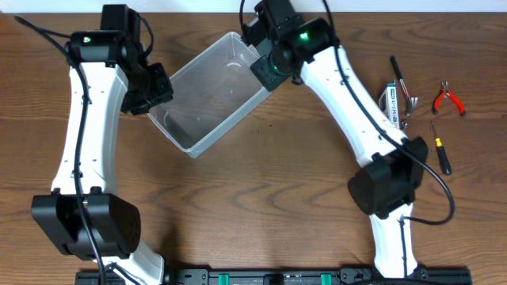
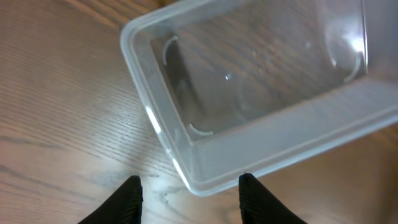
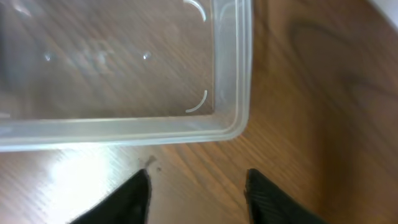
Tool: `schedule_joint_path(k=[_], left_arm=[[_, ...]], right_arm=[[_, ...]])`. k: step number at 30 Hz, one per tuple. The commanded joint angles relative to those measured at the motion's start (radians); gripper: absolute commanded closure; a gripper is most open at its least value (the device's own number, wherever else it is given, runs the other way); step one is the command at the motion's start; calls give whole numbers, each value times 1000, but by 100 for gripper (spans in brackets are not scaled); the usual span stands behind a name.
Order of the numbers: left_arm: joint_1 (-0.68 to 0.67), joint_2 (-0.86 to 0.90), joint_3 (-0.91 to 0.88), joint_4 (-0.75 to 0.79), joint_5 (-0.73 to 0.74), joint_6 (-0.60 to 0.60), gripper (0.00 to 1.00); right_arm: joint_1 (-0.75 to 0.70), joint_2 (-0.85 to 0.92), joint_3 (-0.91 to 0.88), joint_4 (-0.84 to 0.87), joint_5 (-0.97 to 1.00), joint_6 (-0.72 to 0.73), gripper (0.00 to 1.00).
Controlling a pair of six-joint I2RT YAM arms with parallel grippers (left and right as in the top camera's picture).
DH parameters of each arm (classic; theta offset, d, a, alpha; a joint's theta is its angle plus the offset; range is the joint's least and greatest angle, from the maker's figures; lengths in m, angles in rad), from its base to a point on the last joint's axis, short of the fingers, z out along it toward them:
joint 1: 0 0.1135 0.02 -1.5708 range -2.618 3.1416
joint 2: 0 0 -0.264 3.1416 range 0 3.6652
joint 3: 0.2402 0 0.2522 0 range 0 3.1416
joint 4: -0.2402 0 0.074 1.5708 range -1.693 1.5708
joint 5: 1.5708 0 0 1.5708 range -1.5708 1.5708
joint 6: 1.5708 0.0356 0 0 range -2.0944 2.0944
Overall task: Pack container
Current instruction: 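Move both grippers to opposite rims of the clear container, then lower both grippers onto the container rims and close on them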
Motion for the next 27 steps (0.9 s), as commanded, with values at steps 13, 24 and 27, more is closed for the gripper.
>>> schedule_joint_path(k=[13,24,27], left_arm=[[44,-2,-278,174,-4,-138,54],[44,-2,-305,187,53,-193,54],[44,-2,-305,188,61,-203,54]], right_arm=[[-55,57,-2,55,29,-33,44],[-100,60,-47,122,27,-34,35],[-101,60,-83,146,10,-49,32]])
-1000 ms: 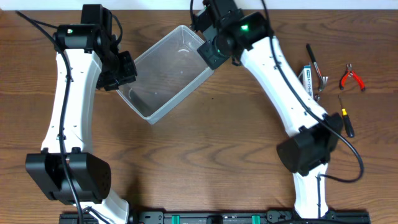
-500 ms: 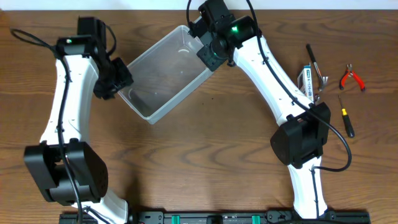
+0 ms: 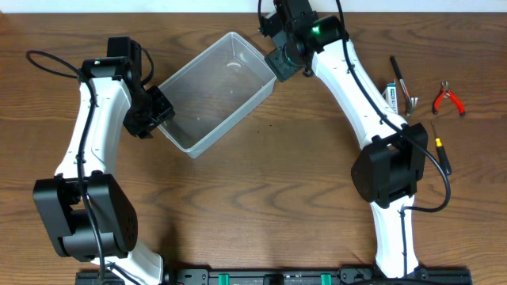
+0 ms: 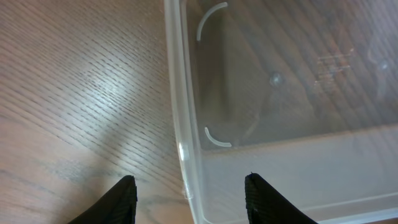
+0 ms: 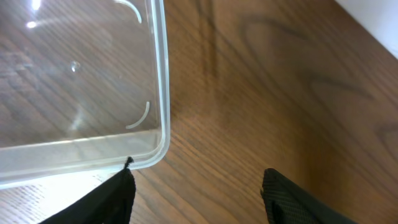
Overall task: Pack container
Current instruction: 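Lower both grippers onto the container rims and close on them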
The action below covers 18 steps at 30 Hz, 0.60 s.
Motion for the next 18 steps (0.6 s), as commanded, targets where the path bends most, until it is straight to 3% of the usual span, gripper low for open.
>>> schedule_joint_path(k=[1,18], left_arm=[[1,-2,-2,-1,26,-27,54],[1,-2,-2,20,25,-49,54]], right_arm=[[-7,10,-48,19,-14,-26,32],[-5,10,-117,100,-103,26,26]])
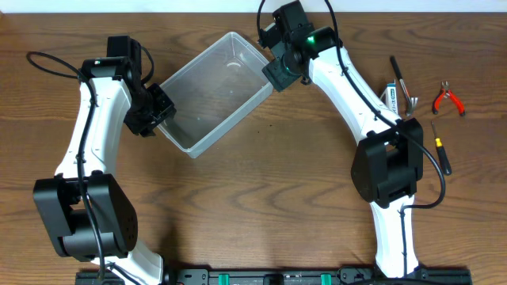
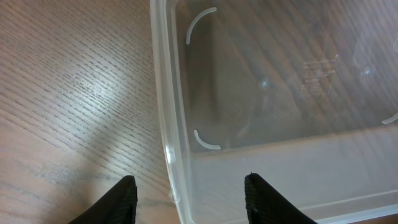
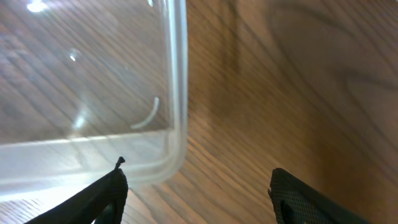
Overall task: Pack container
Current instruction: 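Lower both grippers onto the container rims and close on them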
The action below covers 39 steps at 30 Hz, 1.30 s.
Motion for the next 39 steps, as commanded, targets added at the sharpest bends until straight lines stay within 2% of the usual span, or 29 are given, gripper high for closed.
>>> schedule_joint_path(k=[1,12,19,23,26,29,33,37,39], left_arm=[[1,-2,-2,-3,4,-24,54],[1,-2,-2,8,3,-24,54],[1,-2,-2,9,2,-24,54],[1,-2,-2,9,-15,-24,55],[1,-2,-2,9,-15,-24,63],[1,-2,-2,8,-15,-24,64],[1,-2,-2,9,-15,-24,64],[1,-2,-2,8,-15,-24,64],[0,-2,-2,6,-14,-24,67]], right_arm=[[-5,8,-5,5,-66,51,26],[-5,43,-5,40,-32,154,28],[-5,105,-5,43,-32,159,31],[-3,106,-5,56,-32,158,43],[-3,105,-5,58,-32,159,51],[-3,105,-5,53,-32,159,56],[1,105,-5,39,-32,159,67],[4,103,-5,37,-31,159,68],[4,99,-3,37,-12,158,68]])
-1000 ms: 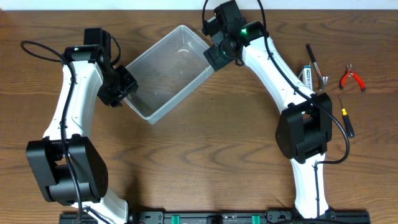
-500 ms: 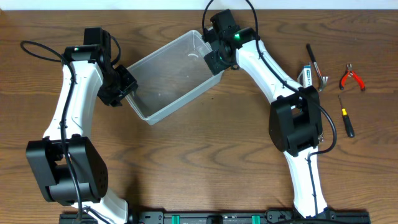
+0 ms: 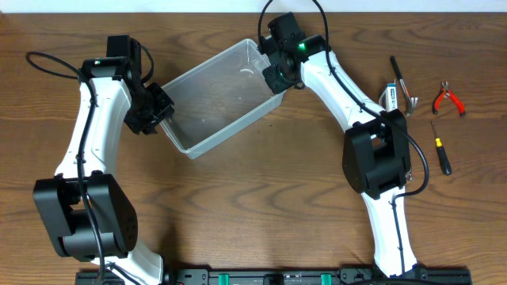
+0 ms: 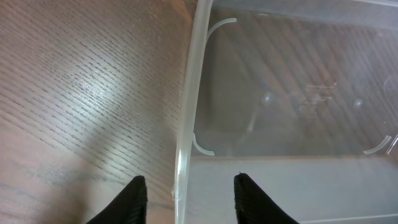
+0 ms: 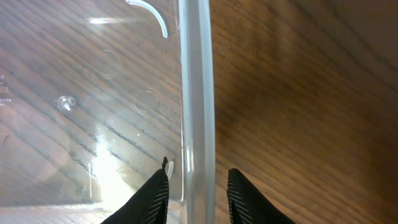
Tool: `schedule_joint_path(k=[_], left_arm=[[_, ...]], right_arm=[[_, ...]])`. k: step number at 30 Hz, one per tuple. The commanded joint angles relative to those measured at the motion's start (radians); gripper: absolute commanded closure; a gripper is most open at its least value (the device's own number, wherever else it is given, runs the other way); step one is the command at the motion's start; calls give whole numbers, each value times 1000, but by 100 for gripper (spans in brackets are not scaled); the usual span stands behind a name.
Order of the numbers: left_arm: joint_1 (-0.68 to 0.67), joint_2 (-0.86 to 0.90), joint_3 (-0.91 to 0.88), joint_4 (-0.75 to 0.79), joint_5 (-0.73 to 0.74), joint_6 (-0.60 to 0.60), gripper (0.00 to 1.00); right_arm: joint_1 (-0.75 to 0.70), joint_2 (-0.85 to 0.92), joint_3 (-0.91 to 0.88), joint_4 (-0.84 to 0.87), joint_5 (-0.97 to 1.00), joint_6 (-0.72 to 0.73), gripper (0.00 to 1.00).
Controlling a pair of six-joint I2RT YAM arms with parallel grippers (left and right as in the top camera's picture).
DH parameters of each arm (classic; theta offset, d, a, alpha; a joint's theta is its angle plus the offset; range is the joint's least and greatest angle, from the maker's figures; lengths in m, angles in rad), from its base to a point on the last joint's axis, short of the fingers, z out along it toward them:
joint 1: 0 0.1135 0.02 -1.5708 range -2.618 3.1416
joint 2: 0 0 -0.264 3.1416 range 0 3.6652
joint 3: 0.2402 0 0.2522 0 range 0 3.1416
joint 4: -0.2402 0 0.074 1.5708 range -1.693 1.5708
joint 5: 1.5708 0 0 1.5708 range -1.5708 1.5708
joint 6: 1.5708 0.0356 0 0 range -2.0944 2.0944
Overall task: Pack container
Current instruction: 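Lower both grippers onto the container rims and close on them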
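The clear plastic container (image 3: 214, 99) lies empty and askew on the table, between both arms. My left gripper (image 3: 157, 108) stands open astride its left wall; in the left wrist view the rim (image 4: 185, 143) runs between the widely spaced fingertips (image 4: 133, 196). My right gripper (image 3: 277, 76) is at the container's far right corner, shut on the wall (image 5: 197, 93), one finger inside and one outside. The container holds nothing.
Tools lie at the table's right side: red-handled pliers (image 3: 447, 100), a small black screwdriver (image 3: 441, 153), a dark-handled tool (image 3: 402, 83) and a small white and blue pack (image 3: 390, 96). Bare wood surrounds the container.
My right gripper went from wide open at the container's corner to shut on its right wall. The container has turned, its right end now nearer. The left fingers narrowed slightly around the left rim.
Both grippers were open beside opposite ends of the empty container. Then each stood closer, the left fingers straddling the left rim and the right ones at the far right corner. Now the right is shut on the wall and the container has turned.
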Motion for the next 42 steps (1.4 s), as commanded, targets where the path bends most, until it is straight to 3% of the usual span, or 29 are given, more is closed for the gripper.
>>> schedule_joint_path(k=[1,7,13,33,37,42], left_arm=[[-2,-2,-2,-5,-12,-2,69],[-15,-2,-2,-5,-12,-2,71],[-19,-2,-2,-5,-12,-2,71],[-19,10,-111,69,-61,-57,72],[-19,11,-113,80,-58,-57,90],[-19,11,-113,81,-58,-57,91]], right_arm=[[3,-9,4,-5,33,1,68],[3,-14,76,-48,46,-14,69],[4,-14,141,-87,45,-14,79],[6,-14,146,-105,45,-21,81],[6,-14,146,-111,45,-21,95],[11,-13,146,-114,45,-21,96]])
